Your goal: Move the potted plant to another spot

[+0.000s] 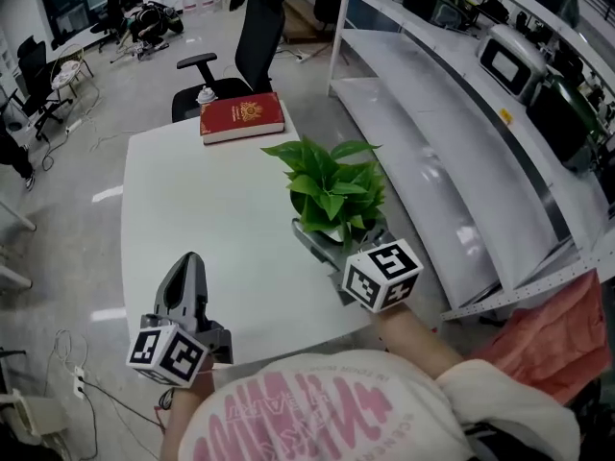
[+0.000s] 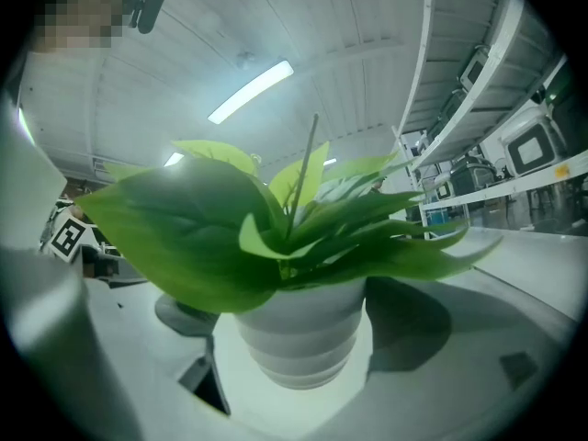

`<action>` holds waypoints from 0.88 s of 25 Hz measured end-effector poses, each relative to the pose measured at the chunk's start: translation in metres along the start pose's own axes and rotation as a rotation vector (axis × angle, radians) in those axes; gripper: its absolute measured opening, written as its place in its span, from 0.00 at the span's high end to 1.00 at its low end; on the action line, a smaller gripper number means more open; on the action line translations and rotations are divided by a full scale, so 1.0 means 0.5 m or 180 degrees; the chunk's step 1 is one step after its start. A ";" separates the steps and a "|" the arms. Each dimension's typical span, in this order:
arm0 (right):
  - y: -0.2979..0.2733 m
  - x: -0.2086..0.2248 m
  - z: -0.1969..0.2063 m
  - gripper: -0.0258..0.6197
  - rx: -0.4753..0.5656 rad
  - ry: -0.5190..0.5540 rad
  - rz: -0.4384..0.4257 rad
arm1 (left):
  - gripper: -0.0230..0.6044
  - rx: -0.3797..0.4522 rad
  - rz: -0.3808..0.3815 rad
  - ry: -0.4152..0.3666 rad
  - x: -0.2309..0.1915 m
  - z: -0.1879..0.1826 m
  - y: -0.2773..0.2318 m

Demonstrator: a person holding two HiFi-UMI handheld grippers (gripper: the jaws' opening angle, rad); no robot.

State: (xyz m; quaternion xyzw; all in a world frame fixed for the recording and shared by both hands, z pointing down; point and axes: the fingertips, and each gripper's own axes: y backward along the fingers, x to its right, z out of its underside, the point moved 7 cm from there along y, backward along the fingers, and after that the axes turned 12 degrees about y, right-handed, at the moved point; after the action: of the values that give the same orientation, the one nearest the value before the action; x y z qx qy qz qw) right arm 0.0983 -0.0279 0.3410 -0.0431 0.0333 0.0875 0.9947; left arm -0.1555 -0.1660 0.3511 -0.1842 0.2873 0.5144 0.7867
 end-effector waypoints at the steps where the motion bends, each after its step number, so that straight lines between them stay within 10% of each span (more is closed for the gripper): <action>1: -0.004 0.016 0.000 0.20 -0.0008 0.0016 -0.0062 | 0.96 0.0018 -0.0046 -0.0003 0.010 0.007 -0.011; 22: -0.034 0.248 0.074 0.20 -0.0069 -0.0053 -0.1082 | 0.96 0.0296 -0.0738 0.0054 0.179 0.196 -0.154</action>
State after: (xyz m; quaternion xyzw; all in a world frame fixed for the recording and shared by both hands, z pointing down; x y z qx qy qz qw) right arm 0.2256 -0.0201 0.3702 -0.0582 0.0164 -0.0812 0.9949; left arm -0.0317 -0.0766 0.3685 -0.1839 0.2943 0.4045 0.8461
